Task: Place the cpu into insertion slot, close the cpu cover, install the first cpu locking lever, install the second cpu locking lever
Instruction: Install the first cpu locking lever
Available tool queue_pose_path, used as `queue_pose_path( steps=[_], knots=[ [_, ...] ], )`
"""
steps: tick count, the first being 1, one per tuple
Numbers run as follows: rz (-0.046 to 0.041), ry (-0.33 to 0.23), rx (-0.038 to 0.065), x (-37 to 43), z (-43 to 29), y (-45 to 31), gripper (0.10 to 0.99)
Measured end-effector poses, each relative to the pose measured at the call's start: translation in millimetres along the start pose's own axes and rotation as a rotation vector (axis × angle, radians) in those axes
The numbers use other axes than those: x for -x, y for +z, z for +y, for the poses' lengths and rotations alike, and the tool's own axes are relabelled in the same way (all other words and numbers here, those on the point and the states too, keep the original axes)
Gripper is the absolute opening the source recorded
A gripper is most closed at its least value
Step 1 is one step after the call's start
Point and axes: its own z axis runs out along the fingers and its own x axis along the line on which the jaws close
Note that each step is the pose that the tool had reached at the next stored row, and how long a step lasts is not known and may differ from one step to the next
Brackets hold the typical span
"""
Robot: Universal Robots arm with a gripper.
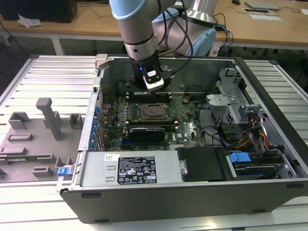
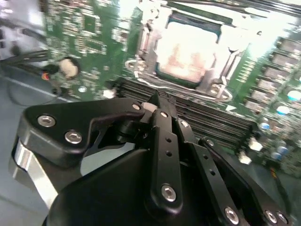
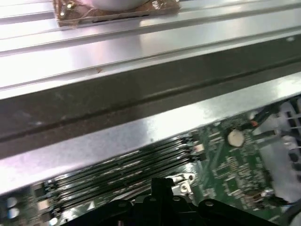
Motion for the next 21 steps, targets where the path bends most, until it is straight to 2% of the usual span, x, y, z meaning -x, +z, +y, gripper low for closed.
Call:
queue_pose_path(
  steps=[1,3,9,10,12,15,17,19,21],
  knots=[
    [0.0170,0.002,-0.006,0.7,0.1,0.2,0.106],
    [0.0740,0.008,-0.024,3.0,0.6,0.8,0.106],
    [0.0865,0.010,-0.029,3.3,0.7,0.9,0.106],
    [0.0932,0.008,-0.042,3.4,0.4,0.8,0.106],
    [0.0924,-0.005,-0.072,3.5,0.2,0.9,0.106],
    [0.0985,-0.015,-0.080,4.3,-2.2,0.6,0.106],
    [0.1071,-0.019,-0.083,4.8,-3.5,0.5,0.106],
    [0.1384,-0.031,-0.096,6.4,-4.5,0.5,0.106],
    [0.1420,-0.031,-0.097,6.4,-4.6,0.5,0.106]
  ],
)
